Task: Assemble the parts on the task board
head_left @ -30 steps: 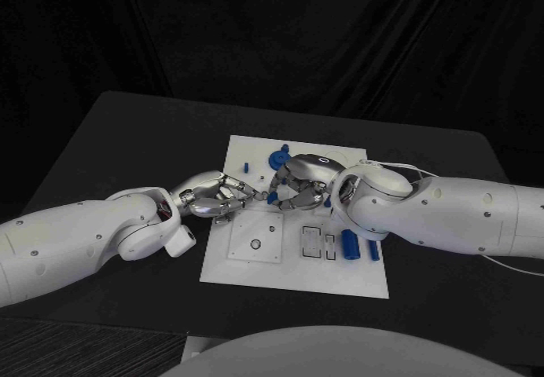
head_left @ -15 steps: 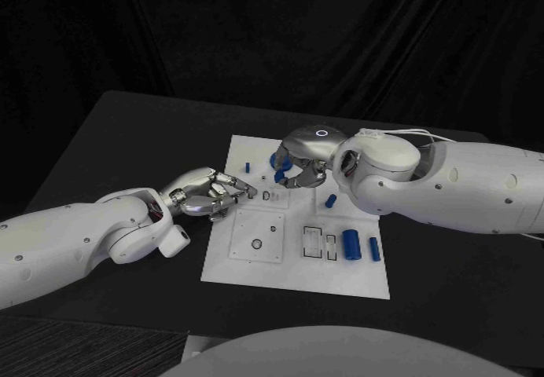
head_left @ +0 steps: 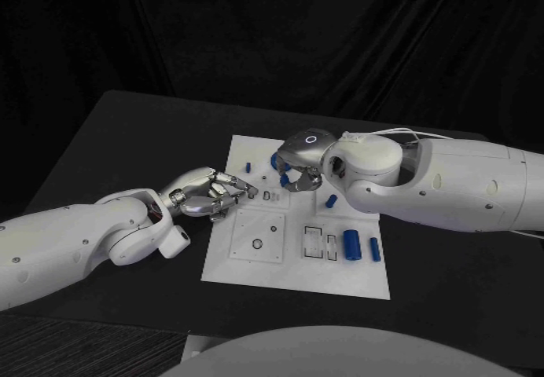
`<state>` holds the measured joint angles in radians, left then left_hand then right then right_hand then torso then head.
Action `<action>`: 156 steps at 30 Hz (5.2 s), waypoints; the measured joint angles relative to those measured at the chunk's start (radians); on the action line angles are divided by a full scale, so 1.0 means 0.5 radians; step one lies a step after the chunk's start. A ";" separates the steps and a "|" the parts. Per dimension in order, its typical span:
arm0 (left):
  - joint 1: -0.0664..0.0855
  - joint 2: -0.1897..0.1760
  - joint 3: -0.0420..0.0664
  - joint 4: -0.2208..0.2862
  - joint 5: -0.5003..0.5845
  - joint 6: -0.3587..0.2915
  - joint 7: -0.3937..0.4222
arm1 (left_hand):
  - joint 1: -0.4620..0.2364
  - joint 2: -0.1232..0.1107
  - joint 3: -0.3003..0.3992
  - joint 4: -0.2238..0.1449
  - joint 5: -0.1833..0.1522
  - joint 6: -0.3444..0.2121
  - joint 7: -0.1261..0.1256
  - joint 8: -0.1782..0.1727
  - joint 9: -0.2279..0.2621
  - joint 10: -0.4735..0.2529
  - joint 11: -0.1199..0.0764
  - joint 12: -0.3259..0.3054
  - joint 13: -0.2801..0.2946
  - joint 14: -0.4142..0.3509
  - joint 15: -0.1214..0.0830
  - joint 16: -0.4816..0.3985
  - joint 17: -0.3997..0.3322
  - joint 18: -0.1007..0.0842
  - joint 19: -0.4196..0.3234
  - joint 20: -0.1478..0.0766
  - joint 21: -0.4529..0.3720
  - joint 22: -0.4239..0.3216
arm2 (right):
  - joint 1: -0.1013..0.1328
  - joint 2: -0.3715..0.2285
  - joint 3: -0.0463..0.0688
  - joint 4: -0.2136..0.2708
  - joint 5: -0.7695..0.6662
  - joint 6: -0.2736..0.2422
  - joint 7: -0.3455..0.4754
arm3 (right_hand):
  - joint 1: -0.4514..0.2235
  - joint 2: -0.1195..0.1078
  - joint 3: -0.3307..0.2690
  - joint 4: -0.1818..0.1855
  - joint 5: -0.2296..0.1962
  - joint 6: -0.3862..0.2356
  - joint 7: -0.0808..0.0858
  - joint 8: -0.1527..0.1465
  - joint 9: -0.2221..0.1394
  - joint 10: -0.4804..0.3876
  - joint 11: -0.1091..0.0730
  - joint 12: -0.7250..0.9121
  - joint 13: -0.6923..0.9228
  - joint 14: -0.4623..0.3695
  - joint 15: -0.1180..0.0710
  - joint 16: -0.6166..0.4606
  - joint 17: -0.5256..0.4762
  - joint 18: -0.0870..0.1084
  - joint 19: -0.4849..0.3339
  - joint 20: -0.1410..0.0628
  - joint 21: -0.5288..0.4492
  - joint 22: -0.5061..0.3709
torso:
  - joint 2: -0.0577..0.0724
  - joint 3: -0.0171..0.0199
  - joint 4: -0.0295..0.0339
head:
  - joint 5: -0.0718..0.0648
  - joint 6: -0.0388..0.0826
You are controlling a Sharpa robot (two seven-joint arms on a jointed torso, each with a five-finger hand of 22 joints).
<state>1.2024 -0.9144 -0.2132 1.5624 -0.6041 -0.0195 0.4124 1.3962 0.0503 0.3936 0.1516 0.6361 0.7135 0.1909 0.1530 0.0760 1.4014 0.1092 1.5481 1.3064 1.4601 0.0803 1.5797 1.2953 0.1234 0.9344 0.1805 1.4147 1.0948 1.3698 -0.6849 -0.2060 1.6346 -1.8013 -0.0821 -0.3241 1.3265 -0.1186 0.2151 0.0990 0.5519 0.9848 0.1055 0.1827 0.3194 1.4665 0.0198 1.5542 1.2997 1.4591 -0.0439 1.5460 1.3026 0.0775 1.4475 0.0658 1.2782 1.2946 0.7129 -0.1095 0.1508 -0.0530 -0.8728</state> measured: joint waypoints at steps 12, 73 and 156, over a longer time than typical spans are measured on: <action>0.000 -0.006 0.000 0.004 0.000 -0.002 0.002 | 0.000 0.000 0.000 0.000 0.000 0.000 0.000 0.000 0.000 0.000 0.000 0.000 0.000 0.000 0.000 0.000 0.000 0.000 0.000 0.000 0.000 0.000 | -0.030 0.032 0.000 -0.031 -0.002 0.036 -0.016 | 0.000 0.000 0.000 0.000 0.000 0.000 0.000 0.000 0.000 0.000 0.000 0.000 0.000 0.000 0.000 0.000 0.000 0.000 0.000 0.000 -0.001 0.000 | 0.004 0.0010 -0.005 | -0.002 0.000; 0.000 0.015 0.000 -0.028 0.000 0.006 -0.004 | 0.000 0.000 0.000 0.000 0.000 0.000 0.000 0.000 0.000 -0.066 0.004 0.000 -0.001 0.000 0.000 0.000 0.000 0.001 -0.031 0.003 -0.015 -0.003 | -0.093 0.077 0.000 -0.064 -0.001 0.068 -0.016 | -0.033 -0.031 -0.071 0.012 -0.686 -0.288 0.043 -0.215 -0.083 0.014 0.015 0.000 0.000 0.021 0.022 0.000 0.000 0.000 -0.015 0.015 -0.020 0.000 | 0.008 0.0059 -0.025 | 0.020 0.000; 0.656 0.702 0.002 -0.414 -0.317 0.782 -2.133 | -0.567 0.182 -0.949 0.243 -1.021 0.357 -0.178 0.499 0.607 0.123 -0.171 0.002 -0.001 -0.014 -0.199 0.000 0.000 -0.004 0.756 -0.182 0.016 0.395 | -0.075 -0.431 -0.002 -0.032 1.372 -1.201 0.659 | -0.387 0.324 -0.469 0.381 -0.616 -0.188 -0.093 0.677 0.380 0.000 -0.058 0.000 0.000 0.007 -0.057 0.000 0.000 0.000 -0.001 -0.064 -0.044 0.000 | -0.146 0.2777 -0.324 | 0.265 0.000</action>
<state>1.5306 -0.5634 -0.2122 1.3553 -0.7625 0.3713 -0.6541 1.1124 0.1411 -0.0812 0.2729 0.1257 0.8921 0.1018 0.4026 0.3793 1.4631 0.0239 1.5491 1.3060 1.4530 -0.0194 1.5797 1.2953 0.1216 1.3125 0.0894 1.4225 1.2923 1.3325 -0.9004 -0.2070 1.6187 -1.1153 -0.6828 0.0052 1.1332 0.0436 -0.0194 0.2896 0.2439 0.8907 0.0589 0.5213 0.5092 1.4666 -0.0091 1.5542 1.2997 1.4624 -0.0726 1.5460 1.3026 0.0777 1.4469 0.0339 1.2563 1.2946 0.6397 0.0293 -0.0110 0.0797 -0.8729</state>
